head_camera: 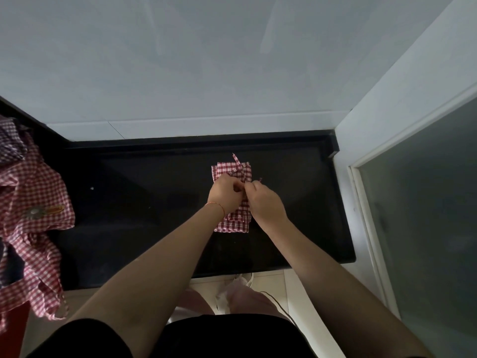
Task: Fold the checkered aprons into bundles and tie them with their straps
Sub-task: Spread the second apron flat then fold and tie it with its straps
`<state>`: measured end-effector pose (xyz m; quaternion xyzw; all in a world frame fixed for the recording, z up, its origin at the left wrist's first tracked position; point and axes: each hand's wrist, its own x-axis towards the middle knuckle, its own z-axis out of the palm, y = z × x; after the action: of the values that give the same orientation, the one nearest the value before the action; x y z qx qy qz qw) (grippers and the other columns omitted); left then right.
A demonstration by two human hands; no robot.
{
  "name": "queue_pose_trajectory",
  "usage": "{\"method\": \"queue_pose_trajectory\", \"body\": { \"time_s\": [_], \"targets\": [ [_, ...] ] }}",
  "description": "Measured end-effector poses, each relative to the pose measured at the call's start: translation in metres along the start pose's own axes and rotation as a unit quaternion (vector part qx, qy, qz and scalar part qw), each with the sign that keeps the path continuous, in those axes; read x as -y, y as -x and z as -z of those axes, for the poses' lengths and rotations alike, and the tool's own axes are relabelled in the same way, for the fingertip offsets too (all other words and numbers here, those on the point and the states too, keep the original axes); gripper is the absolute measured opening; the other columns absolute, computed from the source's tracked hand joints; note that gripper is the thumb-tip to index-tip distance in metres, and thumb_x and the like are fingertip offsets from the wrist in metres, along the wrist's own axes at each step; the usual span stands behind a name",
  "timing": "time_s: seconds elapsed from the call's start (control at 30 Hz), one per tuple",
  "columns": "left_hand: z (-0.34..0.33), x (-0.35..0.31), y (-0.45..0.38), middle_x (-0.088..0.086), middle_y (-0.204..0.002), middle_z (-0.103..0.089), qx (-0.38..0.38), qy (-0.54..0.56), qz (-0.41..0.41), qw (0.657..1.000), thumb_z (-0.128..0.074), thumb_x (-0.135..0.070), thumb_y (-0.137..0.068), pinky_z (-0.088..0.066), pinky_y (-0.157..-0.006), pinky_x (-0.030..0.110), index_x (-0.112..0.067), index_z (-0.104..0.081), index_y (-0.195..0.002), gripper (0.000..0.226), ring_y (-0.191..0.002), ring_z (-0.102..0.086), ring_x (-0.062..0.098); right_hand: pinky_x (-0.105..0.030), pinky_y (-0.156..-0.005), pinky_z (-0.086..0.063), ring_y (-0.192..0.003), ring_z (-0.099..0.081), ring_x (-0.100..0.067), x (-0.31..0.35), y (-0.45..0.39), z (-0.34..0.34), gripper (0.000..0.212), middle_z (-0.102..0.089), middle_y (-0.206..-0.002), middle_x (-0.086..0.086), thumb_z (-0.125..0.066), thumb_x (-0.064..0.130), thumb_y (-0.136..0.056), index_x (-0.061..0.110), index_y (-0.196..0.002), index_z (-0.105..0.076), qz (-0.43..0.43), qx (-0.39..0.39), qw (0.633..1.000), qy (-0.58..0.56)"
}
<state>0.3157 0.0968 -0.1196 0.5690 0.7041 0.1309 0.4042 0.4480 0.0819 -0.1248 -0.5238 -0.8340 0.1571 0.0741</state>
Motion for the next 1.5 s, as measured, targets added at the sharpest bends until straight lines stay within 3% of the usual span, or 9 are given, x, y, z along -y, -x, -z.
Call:
{"method": "queue_pose_trajectory", "body": {
  "time_s": [0.1,0.2,0.33,0.47,0.77,1.03,1.33,1.4,1.5],
  "targets": [
    [-0.002,0.004,0.001,0.000,-0.101,-0.066,-0.014,-0.010,-0.009,1.000,-0.066,-0.016,-0.091,-0.055,-0.080,0.024,-0.028,-0.068,-0.082,0.015,-0.084,-0.063,0.010,-0.027,-0.066,-0.056,-0.075,-0.067,-0.019,0.007,-0.001,0.003,0.012,-0.068,-0.095,-0.013,-0.062,0.010,-0.095,0.003,-0.104,-0.065,0.012,0.012,0.998,0.053],
    [-0.003,0.004,0.001,0.001,-0.103,-0.064,-0.030,-0.003,-0.018,0.999,-0.067,-0.017,-0.091,-0.051,-0.077,0.020,-0.029,-0.065,-0.077,0.018,-0.085,-0.062,0.010,-0.026,-0.075,-0.054,-0.088,-0.066,-0.018,0.009,0.001,0.005,0.017,-0.064,-0.105,-0.011,-0.053,0.013,-0.101,0.004,-0.113,-0.060,-0.010,0.032,0.998,0.054],
    [-0.002,0.005,0.002,-0.001,-0.110,-0.057,-0.029,-0.016,-0.026,0.999,-0.066,-0.017,-0.092,-0.048,-0.076,0.018,-0.022,-0.069,-0.087,0.008,-0.088,-0.060,0.010,-0.025,-0.078,-0.052,-0.090,-0.062,-0.016,0.011,-0.002,0.006,0.017,-0.062,-0.109,-0.010,-0.053,0.013,-0.100,0.006,-0.115,-0.058,-0.038,0.015,0.999,0.016],
    [-0.002,0.007,0.004,-0.004,-0.111,-0.052,-0.036,-0.004,-0.024,0.999,-0.067,-0.017,-0.092,-0.048,-0.086,0.022,-0.020,-0.069,-0.095,0.005,-0.096,-0.056,0.011,-0.026,-0.081,-0.052,-0.092,-0.062,-0.017,0.013,-0.007,0.005,0.017,-0.062,-0.111,-0.011,-0.057,0.013,-0.098,0.006,-0.114,-0.058,-0.066,0.029,0.997,-0.018],
    [-0.009,0.010,0.010,0.002,-0.111,-0.057,-0.052,-0.046,-0.096,0.993,-0.064,-0.015,-0.092,-0.048,-0.087,0.025,-0.017,-0.070,-0.099,0.009,-0.098,-0.056,0.015,-0.032,-0.092,-0.047,-0.108,-0.059,-0.021,0.010,-0.019,0.038,0.028,-0.056,-0.125,-0.008,-0.054,0.014,-0.098,0.012,-0.126,-0.054,-0.112,0.191,0.974,-0.041],
    [-0.016,0.020,0.014,-0.001,-0.108,-0.057,-0.066,-0.030,-0.140,0.987,-0.068,-0.014,-0.090,-0.049,-0.093,0.032,-0.020,-0.070,-0.098,0.011,-0.104,-0.053,0.017,-0.034,-0.096,-0.048,-0.110,-0.059,-0.024,0.009,-0.026,0.055,0.030,-0.060,-0.124,-0.010,-0.048,0.009,-0.101,0.011,-0.129,-0.056,-0.121,0.269,0.954,-0.061],
    [-0.017,0.022,0.014,0.000,-0.106,-0.058,-0.089,-0.053,-0.160,0.982,-0.065,-0.010,-0.091,-0.047,-0.091,0.025,-0.013,-0.068,-0.100,0.010,-0.096,-0.053,0.011,-0.040,-0.102,-0.048,-0.119,-0.056,-0.027,0.020,-0.039,0.041,0.047,-0.050,-0.136,-0.012,-0.058,0.015,-0.097,0.009,-0.141,-0.042,-0.106,0.360,0.924,0.077],
    [-0.016,0.023,0.013,-0.001,-0.106,-0.058,-0.085,-0.052,-0.163,0.982,-0.066,-0.012,-0.091,-0.047,-0.091,0.025,-0.015,-0.068,-0.100,0.010,-0.096,-0.052,0.010,-0.040,-0.102,-0.047,-0.117,-0.057,-0.025,0.015,-0.037,0.042,0.041,-0.053,-0.132,-0.009,-0.056,0.014,-0.098,0.010,-0.138,-0.047,-0.089,0.348,0.932,0.050],
    [-0.014,0.023,0.013,-0.003,-0.102,-0.058,-0.083,-0.048,-0.171,0.981,-0.066,-0.012,-0.090,-0.051,-0.087,0.028,-0.017,-0.065,-0.093,0.005,-0.092,-0.052,0.009,-0.036,-0.088,-0.051,-0.095,-0.063,-0.016,-0.006,-0.022,0.037,0.013,-0.064,-0.106,-0.001,-0.053,0.014,-0.100,0.019,-0.106,-0.063,-0.110,0.240,0.956,-0.131]
  ]
}}
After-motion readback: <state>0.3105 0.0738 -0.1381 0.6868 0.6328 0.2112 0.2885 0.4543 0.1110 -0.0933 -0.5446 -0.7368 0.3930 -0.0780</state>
